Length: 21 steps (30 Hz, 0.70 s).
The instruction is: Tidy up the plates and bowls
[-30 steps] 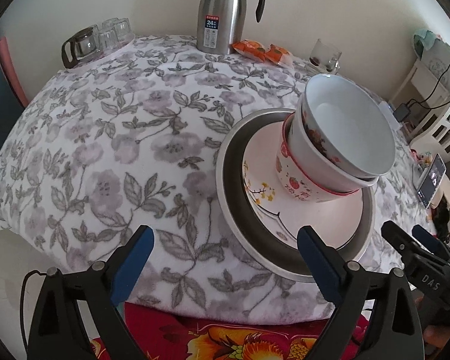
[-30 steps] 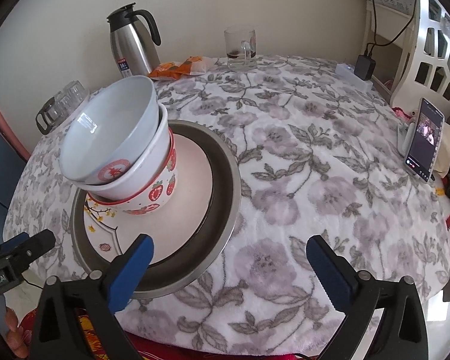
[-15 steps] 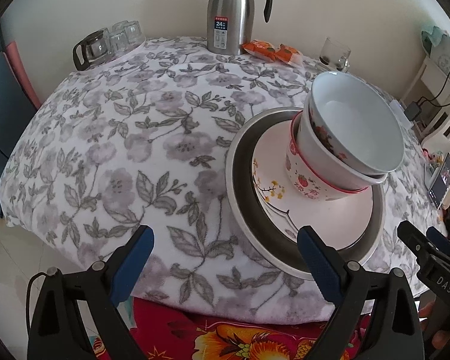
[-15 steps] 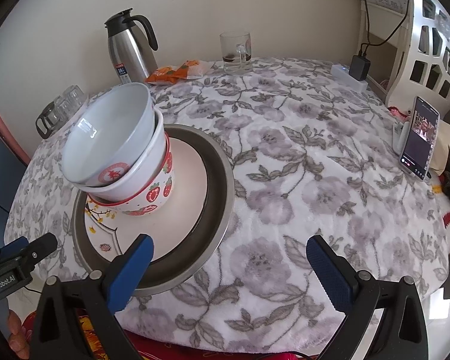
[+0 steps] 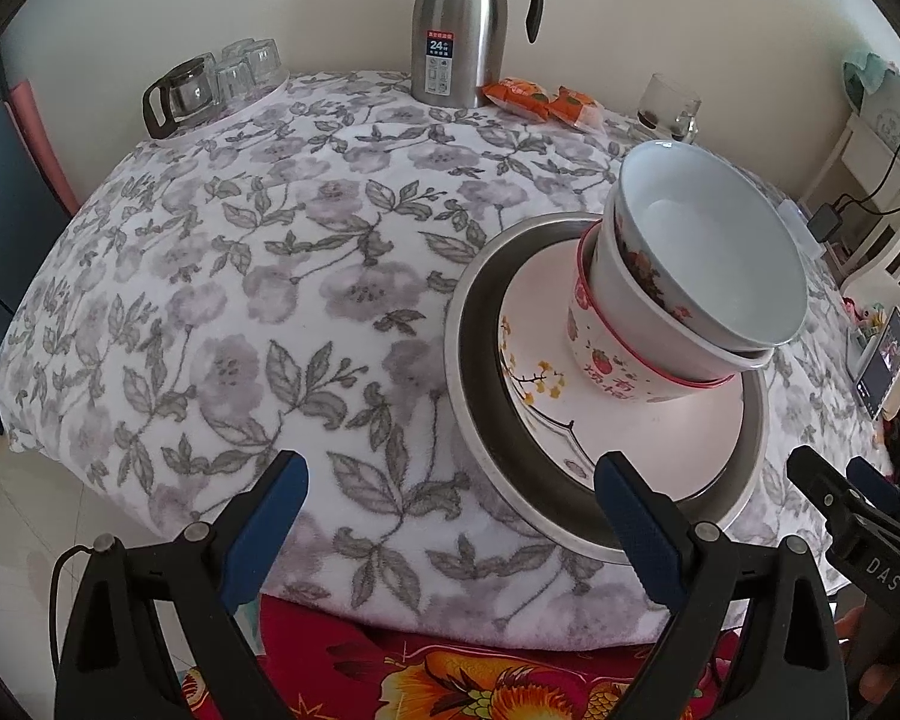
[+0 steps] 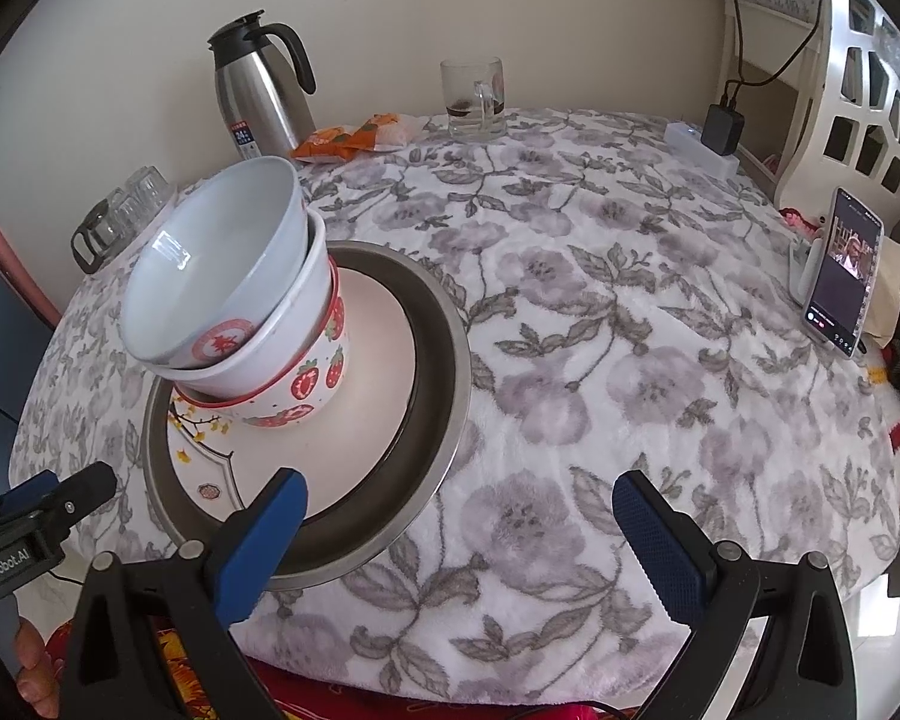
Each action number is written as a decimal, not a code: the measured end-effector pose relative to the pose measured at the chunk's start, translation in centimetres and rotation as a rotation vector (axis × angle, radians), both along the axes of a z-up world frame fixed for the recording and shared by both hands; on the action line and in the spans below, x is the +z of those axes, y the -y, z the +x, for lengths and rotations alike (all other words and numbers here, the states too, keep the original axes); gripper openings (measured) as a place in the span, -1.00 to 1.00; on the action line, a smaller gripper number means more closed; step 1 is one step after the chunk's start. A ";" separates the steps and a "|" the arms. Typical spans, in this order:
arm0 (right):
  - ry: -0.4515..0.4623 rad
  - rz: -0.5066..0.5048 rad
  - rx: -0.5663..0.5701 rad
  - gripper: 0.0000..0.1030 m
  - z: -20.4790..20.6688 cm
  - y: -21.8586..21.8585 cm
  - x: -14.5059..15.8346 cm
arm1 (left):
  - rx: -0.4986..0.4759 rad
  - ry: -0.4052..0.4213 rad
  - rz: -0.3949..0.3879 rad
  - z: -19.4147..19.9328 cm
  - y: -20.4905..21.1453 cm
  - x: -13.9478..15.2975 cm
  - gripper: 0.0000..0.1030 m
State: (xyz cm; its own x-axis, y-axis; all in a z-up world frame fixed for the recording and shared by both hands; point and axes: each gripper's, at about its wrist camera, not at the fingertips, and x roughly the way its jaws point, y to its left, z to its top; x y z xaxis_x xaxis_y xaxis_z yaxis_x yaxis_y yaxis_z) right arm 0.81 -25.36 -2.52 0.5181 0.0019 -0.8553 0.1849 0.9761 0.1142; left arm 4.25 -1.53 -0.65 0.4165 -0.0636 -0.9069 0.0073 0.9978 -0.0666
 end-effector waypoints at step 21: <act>-0.004 0.006 0.001 1.00 0.1 0.1 -0.2 | 0.006 0.004 0.044 -0.1 -0.1 0.0 0.87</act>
